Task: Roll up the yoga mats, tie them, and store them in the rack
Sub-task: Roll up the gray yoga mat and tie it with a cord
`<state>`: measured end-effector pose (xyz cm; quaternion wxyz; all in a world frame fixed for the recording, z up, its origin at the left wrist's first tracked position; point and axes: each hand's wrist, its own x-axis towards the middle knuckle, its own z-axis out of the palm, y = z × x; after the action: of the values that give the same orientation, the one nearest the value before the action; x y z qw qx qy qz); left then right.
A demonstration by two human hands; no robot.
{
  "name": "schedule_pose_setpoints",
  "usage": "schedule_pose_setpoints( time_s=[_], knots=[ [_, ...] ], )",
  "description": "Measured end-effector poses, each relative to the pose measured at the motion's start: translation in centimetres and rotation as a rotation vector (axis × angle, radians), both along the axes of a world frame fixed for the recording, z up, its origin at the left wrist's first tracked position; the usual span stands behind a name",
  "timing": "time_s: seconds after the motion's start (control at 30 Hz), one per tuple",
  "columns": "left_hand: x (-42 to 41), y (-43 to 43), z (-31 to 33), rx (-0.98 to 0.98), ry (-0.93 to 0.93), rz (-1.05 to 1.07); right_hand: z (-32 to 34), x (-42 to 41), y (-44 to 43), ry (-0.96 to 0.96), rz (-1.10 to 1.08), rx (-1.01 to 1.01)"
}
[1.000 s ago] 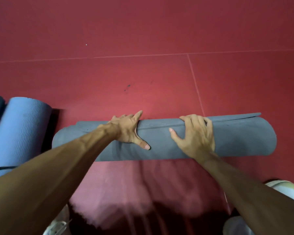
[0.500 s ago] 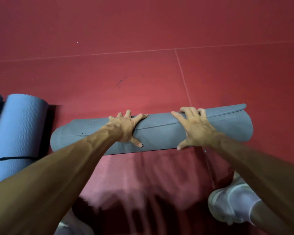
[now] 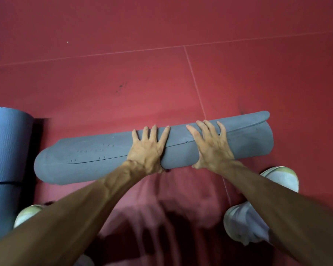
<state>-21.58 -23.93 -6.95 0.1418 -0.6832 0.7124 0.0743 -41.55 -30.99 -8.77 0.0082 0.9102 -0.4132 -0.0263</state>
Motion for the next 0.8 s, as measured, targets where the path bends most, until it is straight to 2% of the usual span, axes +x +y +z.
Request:
schedule_pose_setpoints(
  time_s=[0.2,0.37,0.53,0.67,0.8],
  knots=[
    [0.7,-1.2,1.3,0.008,0.066,-0.019,2.5,0.1,-1.0,0.058,0.004,0.073],
    [-0.9,-3.3,7.0,-0.045,0.131,0.031,9.3,-2.1,-2.5,0.039,-0.001,0.009],
    [-4.0,-4.4,17.3,-0.129,0.163,0.018,20.7,-6.3,-2.9,-0.035,-0.03,-0.063],
    [-6.5,-3.4,26.9,-0.261,0.179,-0.002,30.9,-11.6,-0.6,-0.163,-0.154,-0.235],
    [-9.8,-0.9,34.8,-0.374,0.218,-0.054,37.8,-17.2,3.8,-0.223,-0.325,-0.232]
  ],
)
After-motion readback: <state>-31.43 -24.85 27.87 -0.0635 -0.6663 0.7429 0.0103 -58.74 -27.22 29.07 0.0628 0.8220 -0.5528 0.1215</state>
